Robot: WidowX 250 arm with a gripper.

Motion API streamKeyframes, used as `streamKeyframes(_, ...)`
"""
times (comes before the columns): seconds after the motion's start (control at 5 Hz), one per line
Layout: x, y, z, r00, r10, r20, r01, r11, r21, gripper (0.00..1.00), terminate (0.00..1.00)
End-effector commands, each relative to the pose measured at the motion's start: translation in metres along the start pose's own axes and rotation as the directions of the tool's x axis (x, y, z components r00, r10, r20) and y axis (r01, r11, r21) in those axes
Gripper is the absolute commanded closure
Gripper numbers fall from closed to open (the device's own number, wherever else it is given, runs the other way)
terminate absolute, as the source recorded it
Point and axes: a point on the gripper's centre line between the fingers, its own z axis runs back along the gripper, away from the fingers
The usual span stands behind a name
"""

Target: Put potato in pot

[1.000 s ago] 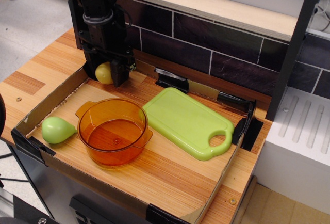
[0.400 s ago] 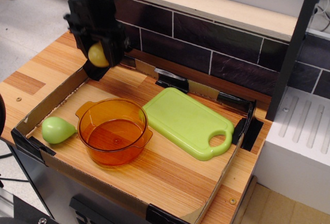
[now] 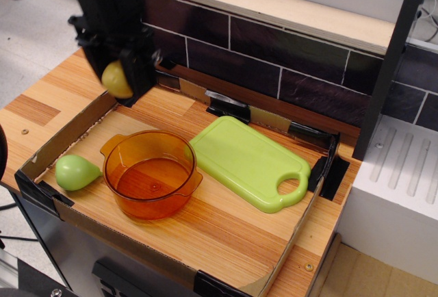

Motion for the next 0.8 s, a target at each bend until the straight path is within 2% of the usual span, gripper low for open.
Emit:
streamKeyframes(0.0,-0.027,-0.025,-0.006,0.997,-0.079,-0.003,0.079,0.995,0.057,1.00,0.00)
streamKeyframes(0.2,-0.030,-0.035,-0.022,0.997,-0.070,-0.038,0.073,0.994,0.076,1.00,0.00)
streamKeyframes(0.4,-0.032,-0.037,-0.031,0.998,-0.064,-0.028,0.067,0.993,0.100,0.00,0.00)
streamKeyframes(0.6,-0.027,-0.035,-0.031,0.999,-0.043,-0.002,0.043,0.994,0.100,0.00,0.00)
